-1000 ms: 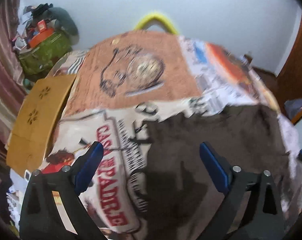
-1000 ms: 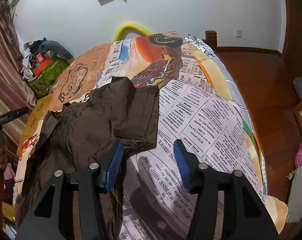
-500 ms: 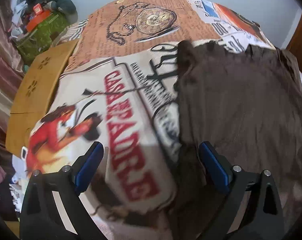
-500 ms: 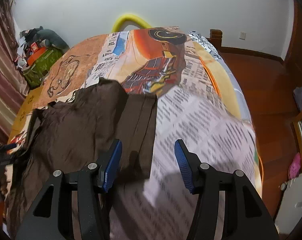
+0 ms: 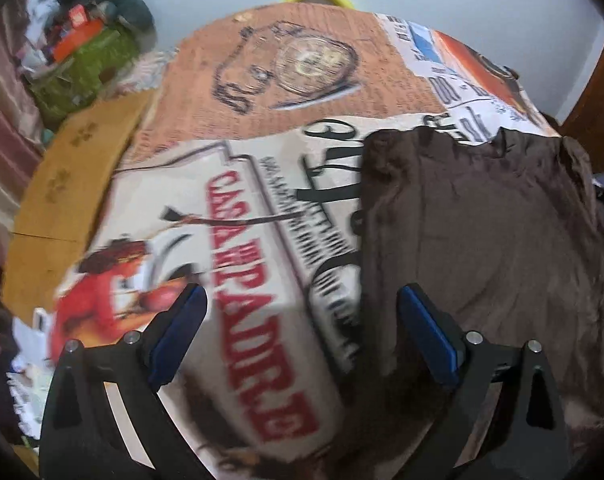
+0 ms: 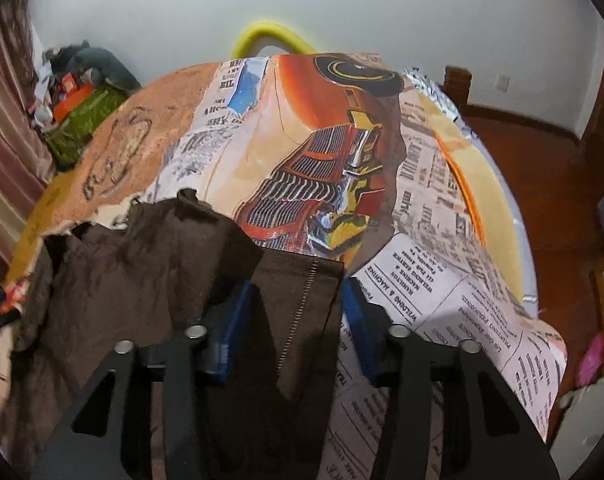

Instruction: Fold small clothes

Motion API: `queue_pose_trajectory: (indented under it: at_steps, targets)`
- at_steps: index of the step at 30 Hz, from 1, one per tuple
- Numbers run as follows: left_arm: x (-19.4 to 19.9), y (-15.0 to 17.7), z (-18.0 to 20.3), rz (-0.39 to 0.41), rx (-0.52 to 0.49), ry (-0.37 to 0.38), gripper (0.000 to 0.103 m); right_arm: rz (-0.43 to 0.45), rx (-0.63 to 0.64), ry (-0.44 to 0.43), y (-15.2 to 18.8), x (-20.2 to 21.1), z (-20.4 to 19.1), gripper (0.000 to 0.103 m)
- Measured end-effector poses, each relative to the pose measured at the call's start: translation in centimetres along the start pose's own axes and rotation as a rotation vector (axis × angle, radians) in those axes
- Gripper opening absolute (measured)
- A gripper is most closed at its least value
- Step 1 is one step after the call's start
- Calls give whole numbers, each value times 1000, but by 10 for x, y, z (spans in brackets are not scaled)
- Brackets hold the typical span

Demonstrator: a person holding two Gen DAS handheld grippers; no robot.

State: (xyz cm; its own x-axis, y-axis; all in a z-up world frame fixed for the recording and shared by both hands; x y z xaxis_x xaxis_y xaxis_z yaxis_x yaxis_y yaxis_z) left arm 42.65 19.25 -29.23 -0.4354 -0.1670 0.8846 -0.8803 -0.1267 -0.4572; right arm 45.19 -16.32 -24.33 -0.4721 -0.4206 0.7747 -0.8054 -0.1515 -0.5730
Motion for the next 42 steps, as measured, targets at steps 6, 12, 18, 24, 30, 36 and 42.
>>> queue_pose_trajectory:
  at_steps: [6, 12, 18, 24, 30, 36, 42]
  targets:
    - [-19, -15, 38, -5, -66, 6, 98, 11, 52, -16, -1, -3, -7, 8]
    - [-29, -42, 60, -14, -60, 7, 98, 20, 76, -39, -4, 7, -19, 5]
    - [-34, -52, 71, -7, -67, -43, 94, 75, 60, -93, -15, 42, -25, 5]
    - [21, -35, 49, 84, -10, -5, 94, 90, 24, -183, -18, 62, -45, 5]
    - [55, -10, 26, 129, -52, -67, 94, 67, 39, -250, -14, 45, -86, 5]
    - [63, -1, 23, 117, -58, -73, 94, -69, 18, -331, -2, -4, -122, 10]
    - [72, -15, 48, 146, -84, -43, 94, -22, 91, -340, 0, 26, -134, 43]
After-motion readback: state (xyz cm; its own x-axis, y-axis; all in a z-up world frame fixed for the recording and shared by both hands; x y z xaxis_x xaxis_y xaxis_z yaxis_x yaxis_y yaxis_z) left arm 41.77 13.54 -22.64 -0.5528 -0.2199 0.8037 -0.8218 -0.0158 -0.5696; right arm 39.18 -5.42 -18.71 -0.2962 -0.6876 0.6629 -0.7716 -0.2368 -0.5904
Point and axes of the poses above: each gripper's, at about its wrist camera, not at the fingertips, and x roughly against the way its jaws point, z to its right, y to its underside, the point moved 3 cm from there along -x, roughly the way its jaws point, and after that the axes turned 6 degrees about -y, right-handed, at the moved point
